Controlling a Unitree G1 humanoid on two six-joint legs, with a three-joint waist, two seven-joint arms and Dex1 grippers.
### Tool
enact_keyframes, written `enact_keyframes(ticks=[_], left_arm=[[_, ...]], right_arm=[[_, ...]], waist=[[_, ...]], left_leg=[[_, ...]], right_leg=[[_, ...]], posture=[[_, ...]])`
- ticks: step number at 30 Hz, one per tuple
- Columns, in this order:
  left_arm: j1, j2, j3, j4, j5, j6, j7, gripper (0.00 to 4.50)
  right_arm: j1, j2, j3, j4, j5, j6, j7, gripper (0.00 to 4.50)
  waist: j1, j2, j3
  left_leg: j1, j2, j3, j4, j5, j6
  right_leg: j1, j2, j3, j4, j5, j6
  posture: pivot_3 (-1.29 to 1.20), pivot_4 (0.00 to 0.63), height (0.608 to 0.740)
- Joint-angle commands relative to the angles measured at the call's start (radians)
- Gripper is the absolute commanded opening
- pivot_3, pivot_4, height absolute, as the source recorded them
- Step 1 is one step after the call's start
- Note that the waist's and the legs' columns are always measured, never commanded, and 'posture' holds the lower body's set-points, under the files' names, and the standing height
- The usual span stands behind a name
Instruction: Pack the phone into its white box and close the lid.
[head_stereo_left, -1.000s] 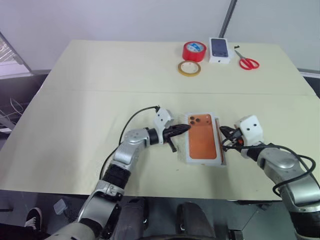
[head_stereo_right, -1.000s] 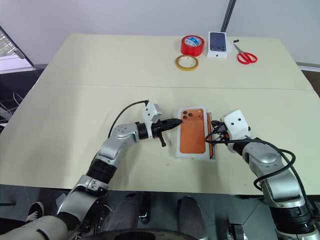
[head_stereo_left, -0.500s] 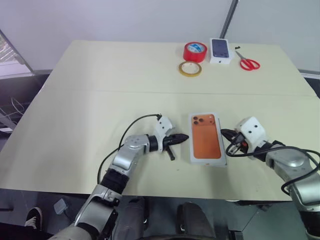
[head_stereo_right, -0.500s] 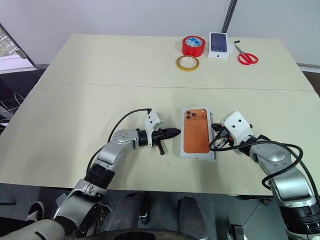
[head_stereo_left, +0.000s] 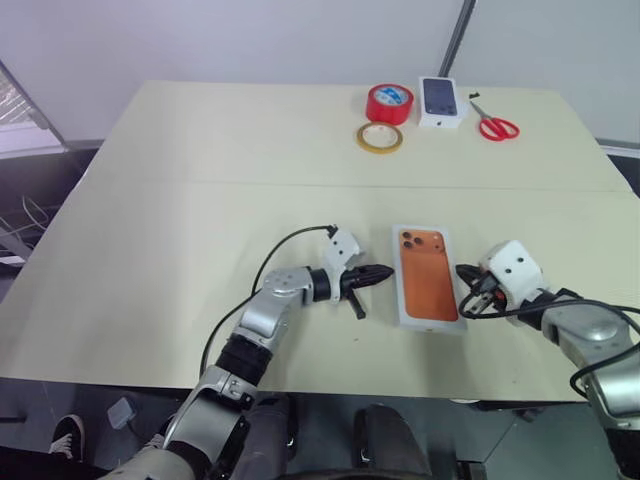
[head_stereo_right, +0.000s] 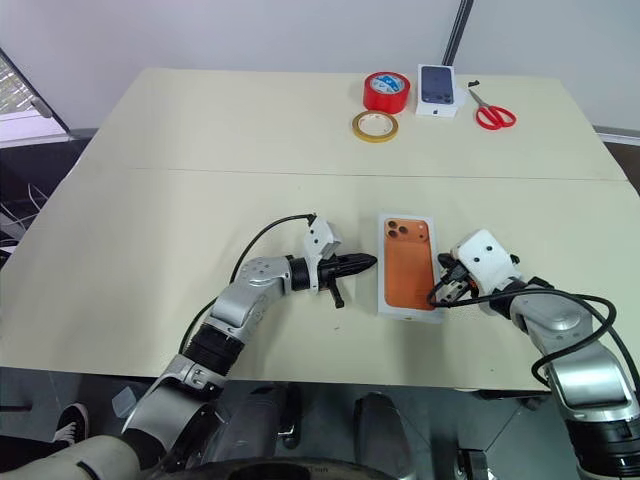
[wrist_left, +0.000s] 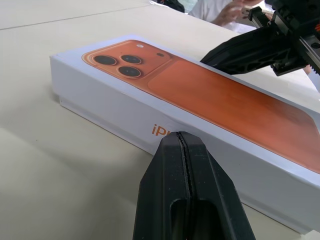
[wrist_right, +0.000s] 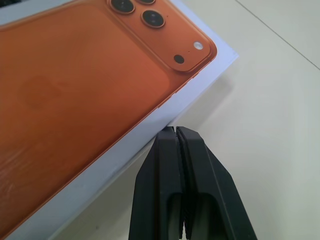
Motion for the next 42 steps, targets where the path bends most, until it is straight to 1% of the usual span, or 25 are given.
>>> enact_keyframes(ticks=[1,6,7,9,11,13,15,17,20,23,24,26,29,32,34,36,38,39,40,42], left_arm=[[-0.022,-0.024,-0.028,-0.011,0.0,-0.027,-0.019,0.0],[-0.011,-0.011,-0.025,-0.015,0.013,-0.062,-0.016,0.0],[-0.02,-0.01,0.003,-0.031,-0.014,-0.04,-0.014,0.0],[-0.048,-0.012,0.051,-0.067,-0.063,0.018,-0.002,0.0],[-0.071,-0.017,0.074,-0.086,-0.089,0.045,0.004,0.0],[-0.137,-0.042,0.101,-0.075,-0.118,0.045,0.014,0.0],[-0.183,-0.064,0.115,-0.048,-0.126,0.039,0.024,0.0],[-0.244,-0.098,0.108,0.047,-0.092,0.001,0.053,0.0],[-0.32,-0.129,0.077,0.225,-0.034,0.003,0.074,0.0],[-0.351,-0.115,-0.01,0.369,0.086,-0.056,0.083,0.0],[-0.341,-0.109,-0.039,0.395,0.11,-0.054,0.063,0.0],[-0.32,-0.098,-0.072,0.416,0.134,-0.019,0.033,0.0],[-0.297,-0.089,-0.075,0.397,0.141,-0.019,0.014,0.0],[-0.285,-0.084,-0.05,0.368,0.118,0.006,-0.009,0.0],[-0.278,-0.07,-0.02,0.317,0.078,0.01,-0.053,0.55],[-0.269,-0.048,0.014,0.246,0.047,0.002,-0.064,1.28],[-0.262,-0.018,0.046,0.167,0.022,0.012,-0.061,2.38],[-0.259,0.017,0.064,0.103,0.019,0.014,-0.056,2.9],[-0.256,0.048,0.076,0.049,0.018,0.019,-0.052,3.33],[-0.249,0.115,0.11,-0.067,-0.011,0.085,-0.059,4.33]], right_arm=[[-0.001,0.009,0.012,-0.025,-0.006,-0.034,0.018,0.07],[0.0,0.009,0.026,-0.029,-0.028,-0.039,0.03,0.07],[-0.012,0.006,0.005,-0.018,-0.021,-0.036,0.031,0.07],[-0.04,0.004,-0.034,0.004,-0.011,-0.047,0.027,0.07],[-0.069,0.018,-0.065,0.015,0.018,-0.035,0.022,0.07],[-0.108,0.047,-0.092,0.018,0.071,-0.024,0.029,0.07],[-0.126,0.061,-0.097,0.02,0.092,-0.02,0.039,0.07],[-0.123,0.065,-0.07,0.009,0.098,-0.016,0.056,0.07],[-0.089,0.054,-0.023,-0.021,0.114,0.01,0.1,0.07],[-0.036,0.013,0.042,-0.051,0.079,0.013,0.142,0.07],[-0.018,-0.005,0.074,-0.04,0.028,-0.002,0.131,0.07],[0.007,-0.021,0.105,-0.037,-0.018,-0.019,0.122,0.07],[0.001,-0.005,0.095,-0.05,0.002,0.013,0.109,0.07],[-0.022,0.012,0.073,-0.047,0.039,0.04,0.114,0.07],[-0.037,0.022,0.045,-0.046,0.084,0.062,0.13,0.61],[-0.063,0.036,0.015,-0.041,0.115,0.072,0.128,1.37],[-0.095,0.048,-0.023,-0.04,0.159,0.088,0.128,2.49],[-0.118,0.052,-0.052,-0.043,0.196,0.097,0.135,3.03],[-0.135,0.055,-0.075,-0.045,0.226,0.104,0.142,3.46],[-0.16,0.047,-0.102,-0.054,0.267,0.107,0.164,4.47]], waist=[[0.0,0.0,0.0],[-0.001,0.0,0.0],[-0.001,0.0,0.0],[-0.002,0.0,0.0],[-0.001,0.0,0.0],[-0.001,0.0,0.0],[0.002,0.0,0.0],[0.005,-0.001,0.0],[0.005,-0.001,0.0],[-0.002,0.0,0.0],[-0.005,0.0,0.0],[-0.003,-0.002,-0.002],[-0.002,-0.004,-0.004],[-0.002,-0.004,-0.004],[-0.003,-0.004,-0.004],[-0.003,-0.004,-0.004],[-0.006,-0.003,-0.004],[-0.005,-0.002,-0.003],[-0.008,-0.001,-0.002],[-0.006,0.0,-0.002]], left_leg=[[0.0,0.0,0.0,0.0,0.0,0.0],[0.0,0.0,0.0,0.0,0.0,0.0],[0.0,0.0,0.0,0.0,0.0,0.0],[0.0,0.0,0.0,0.0,0.0,0.0],[0.0,0.0,0.0,0.0,0.0,0.0],[0.0,0.0,0.0,0.0,0.0,0.0],[0.0,0.0,0.0,0.001,0.0,0.0],[0.0,0.0,0.0,0.001,0.0,0.0],[0.0,-0.001,0.0,0.001,0.0,0.0],[0.0,-0.001,0.0,0.001,-0.001,0.001],[0.0,-0.001,0.0,0.001,-0.001,0.001],[0.0,0.0,0.0,0.001,-0.001,0.001],[0.005,0.0,-0.001,0.001,-0.001,0.001],[0.012,0.0,-0.002,0.001,-0.003,0.004],[0.015,0.0,-0.002,0.0,-0.004,0.004],[0.015,0.001,-0.002,-0.001,-0.004,0.004],[0.014,0.001,-0.001,-0.001,-0.004,0.004],[0.014,0.001,-0.001,-0.001,-0.004,0.004],[0.013,0.001,-0.001,-0.001,-0.003,0.004],[0.011,0.001,-0.001,-0.001,-0.003,0.003]], right_leg=[[0.0,0.0,0.0,0.0,0.0,0.0],[0.0,0.0,0.0,0.0,0.0,0.0],[0.0,0.0,0.0,0.0,0.0,0.0],[0.0,0.0,0.0,0.0,0.0,0.0],[-0.001,0.0,0.0,0.0,0.0,0.0],[-0.001,0.0,0.0,0.001,0.0,0.0],[0.0,0.0,0.0,0.0,0.0,0.0],[0.001,0.0,0.0,0.0,0.0,0.0],[0.002,0.0,-0.001,-0.001,0.0,0.001],[0.001,0.0,0.0,0.0,-0.001,0.002],[0.001,0.0,0.0,0.0,-0.001,0.002],[0.0,0.001,0.0,0.001,-0.001,0.002],[0.006,0.001,-0.001,-0.001,-0.001,0.002],[0.015,0.001,-0.001,-0.004,-0.001,0.002],[0.018,0.0,-0.001,-0.005,-0.002,0.001],[0.018,0.0,0.0,-0.005,-0.002,0.001],[0.016,-0.002,0.0,-0.005,-0.001,0.001],[0.015,-0.002,0.0,-0.005,-0.001,0.001],[0.014,-0.002,0.001,-0.004,-0.001,0.001],[0.012,-0.002,0.001,-0.004,-0.001,0.001]], posture=[[0.0,0.15,0.728],[0.0,0.15,0.728],[0.0,0.15,0.728],[0.0,0.15,0.728],[0.0,0.15,0.728],[0.0,0.15,0.728],[0.0,0.15,0.728],[0.0,0.15,0.728],[0.0,0.15,0.728],[0.0,0.15,0.728],[0.0,0.15,0.728],[0.0,0.15,0.728],[0.0,0.15,0.728],[0.0,0.15,0.728],[0.0,0.15,0.728],[0.0,0.15,0.728],[0.0,0.15,0.728],[0.0,0.15,0.728],[0.0,0.15,0.728],[0.0,0.15,0.728]])
